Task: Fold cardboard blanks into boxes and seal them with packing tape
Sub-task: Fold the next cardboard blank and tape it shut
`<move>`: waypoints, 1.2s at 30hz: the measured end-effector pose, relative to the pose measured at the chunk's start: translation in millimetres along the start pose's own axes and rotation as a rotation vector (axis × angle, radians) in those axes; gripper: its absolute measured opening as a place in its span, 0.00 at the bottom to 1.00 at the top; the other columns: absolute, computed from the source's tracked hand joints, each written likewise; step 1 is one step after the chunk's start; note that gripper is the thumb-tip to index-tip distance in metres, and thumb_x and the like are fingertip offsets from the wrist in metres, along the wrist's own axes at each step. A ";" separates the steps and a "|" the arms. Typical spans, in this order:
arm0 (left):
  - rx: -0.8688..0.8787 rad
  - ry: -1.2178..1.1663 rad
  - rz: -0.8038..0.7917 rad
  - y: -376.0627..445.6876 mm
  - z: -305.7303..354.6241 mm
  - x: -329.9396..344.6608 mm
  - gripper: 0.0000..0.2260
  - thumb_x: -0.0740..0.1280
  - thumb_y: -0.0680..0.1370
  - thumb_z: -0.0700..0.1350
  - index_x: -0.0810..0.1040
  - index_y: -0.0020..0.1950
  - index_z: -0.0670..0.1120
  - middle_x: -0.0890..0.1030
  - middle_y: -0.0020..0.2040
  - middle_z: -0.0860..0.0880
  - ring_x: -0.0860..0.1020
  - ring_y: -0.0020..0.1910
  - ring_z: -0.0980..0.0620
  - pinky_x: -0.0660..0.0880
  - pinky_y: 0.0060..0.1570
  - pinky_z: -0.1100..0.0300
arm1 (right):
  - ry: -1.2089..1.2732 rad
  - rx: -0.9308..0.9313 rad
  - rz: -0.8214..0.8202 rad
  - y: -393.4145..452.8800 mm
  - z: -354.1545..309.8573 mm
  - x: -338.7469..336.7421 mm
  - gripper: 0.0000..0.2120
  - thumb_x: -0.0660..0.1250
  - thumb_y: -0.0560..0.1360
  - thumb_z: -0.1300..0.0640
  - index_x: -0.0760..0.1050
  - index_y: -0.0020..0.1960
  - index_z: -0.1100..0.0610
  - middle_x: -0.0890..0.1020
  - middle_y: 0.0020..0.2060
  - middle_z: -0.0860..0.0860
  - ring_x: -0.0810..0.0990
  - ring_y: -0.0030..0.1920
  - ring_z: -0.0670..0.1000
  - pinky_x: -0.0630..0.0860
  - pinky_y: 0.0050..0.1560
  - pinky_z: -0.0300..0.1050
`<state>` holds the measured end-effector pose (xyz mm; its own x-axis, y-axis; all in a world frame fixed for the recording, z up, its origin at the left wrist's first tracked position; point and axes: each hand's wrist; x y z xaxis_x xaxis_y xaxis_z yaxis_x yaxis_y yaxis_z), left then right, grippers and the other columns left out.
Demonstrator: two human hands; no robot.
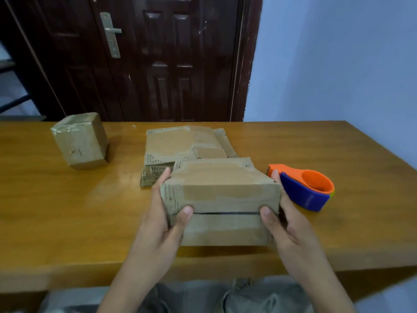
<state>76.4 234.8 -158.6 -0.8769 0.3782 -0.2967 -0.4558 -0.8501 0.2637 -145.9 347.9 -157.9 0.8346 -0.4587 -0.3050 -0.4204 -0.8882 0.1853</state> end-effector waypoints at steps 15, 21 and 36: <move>0.037 -0.209 0.323 -17.3 18.8 -8.5 0.14 0.77 0.72 0.49 0.78 0.53 0.46 0.83 0.56 0.54 0.82 0.59 0.54 0.80 0.55 0.63 | 0.297 -0.006 0.333 3.4 -5.2 -7.1 0.14 0.71 0.76 0.55 0.78 0.61 0.50 0.85 0.53 0.49 0.82 0.57 0.55 0.77 0.57 0.48; -0.011 -0.106 0.233 -3.0 17.9 -15.3 0.34 0.78 0.70 0.50 0.73 0.75 0.59 0.80 0.66 0.61 0.78 0.66 0.60 0.83 0.55 0.60 | 0.244 -0.039 0.204 10.1 -15.3 -4.7 0.23 0.69 0.80 0.63 0.77 0.70 0.42 0.83 0.57 0.49 0.81 0.60 0.47 0.77 0.63 0.46; -0.124 -0.348 0.264 21.3 11.9 -20.6 0.20 0.70 0.71 0.66 0.73 0.51 0.52 0.81 0.55 0.40 0.81 0.50 0.44 0.79 0.48 0.45 | 0.224 -0.023 0.213 34.8 -24.9 21.6 0.14 0.67 0.75 0.34 0.76 0.50 0.44 0.83 0.51 0.47 0.81 0.54 0.50 0.77 0.53 0.51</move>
<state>82.9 213.2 -135.9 -0.9693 0.2255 0.0978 -0.2069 -0.9634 0.1705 -133.7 307.8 -134.9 0.7872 -0.6151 -0.0437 -0.5885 -0.7706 0.2446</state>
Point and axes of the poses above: each hand's wrist, its own y-axis towards the middle knuckle, its own x-axis out of the palm, z = x × y
